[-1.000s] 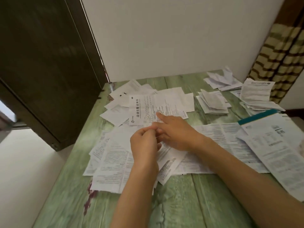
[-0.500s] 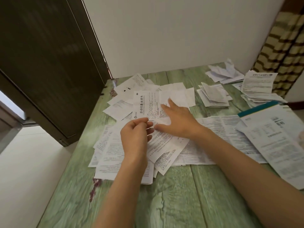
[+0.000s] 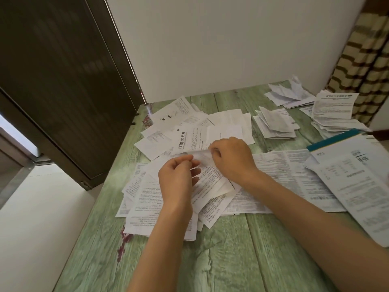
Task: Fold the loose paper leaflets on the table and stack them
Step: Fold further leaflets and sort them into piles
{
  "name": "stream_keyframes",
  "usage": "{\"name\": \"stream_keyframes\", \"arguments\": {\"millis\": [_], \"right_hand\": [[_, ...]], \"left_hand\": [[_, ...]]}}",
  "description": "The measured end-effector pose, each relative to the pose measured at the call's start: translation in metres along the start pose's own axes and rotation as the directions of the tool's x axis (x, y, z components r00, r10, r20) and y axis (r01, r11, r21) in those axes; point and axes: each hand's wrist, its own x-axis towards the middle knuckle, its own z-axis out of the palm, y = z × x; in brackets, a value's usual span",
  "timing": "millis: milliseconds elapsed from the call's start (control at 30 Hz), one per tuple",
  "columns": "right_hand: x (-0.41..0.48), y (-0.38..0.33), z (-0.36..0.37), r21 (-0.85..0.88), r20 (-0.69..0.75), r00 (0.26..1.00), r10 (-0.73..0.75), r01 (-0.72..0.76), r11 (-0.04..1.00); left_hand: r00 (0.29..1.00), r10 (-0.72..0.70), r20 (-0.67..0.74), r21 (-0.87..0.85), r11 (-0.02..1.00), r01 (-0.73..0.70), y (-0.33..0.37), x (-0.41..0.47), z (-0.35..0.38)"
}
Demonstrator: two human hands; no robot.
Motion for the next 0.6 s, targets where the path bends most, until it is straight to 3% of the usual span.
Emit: {"name": "stream_keyframes", "arguments": {"millis": [67,100,200,267,300,434,600], "right_hand": [[-0.001,-0.004,-0.009,0.293,-0.029,0.991,0.130,-0.116,0.949],[-0.001,-0.007,-0.016,0.471,-0.016,0.981,0.195,-0.164,0.867],[-0.005,-0.014,-0.043,0.871,0.170,0.948,0.269,-0.273,0.409],[-0.008,-0.012,-0.056,0.936,0.301,0.933,0.198,-0.329,0.128],[-0.009,-0.009,-0.059,0.932,0.339,0.924,0.175,-0.355,0.070],[-0.010,-0.004,-0.054,0.891,0.405,0.891,0.205,-0.435,0.132],[-0.012,0.000,-0.041,0.853,0.460,0.856,0.237,-0.500,0.150]], "left_hand": [[0.999,0.038,-0.030,0.008,0.999,-0.038,0.002,0.002,-0.001],[0.996,0.070,-0.049,0.028,0.997,-0.069,0.004,0.003,-0.002],[0.983,0.179,-0.046,0.132,0.976,-0.172,0.009,0.008,-0.008],[0.986,0.167,0.004,0.116,0.979,-0.166,0.011,0.013,-0.017],[0.991,0.125,0.043,0.067,0.990,-0.127,0.012,0.014,-0.021],[0.978,-0.015,0.207,-0.112,0.993,0.039,0.018,0.013,-0.032],[0.990,0.030,0.139,0.010,0.999,-0.032,0.011,0.014,-0.029]]}}
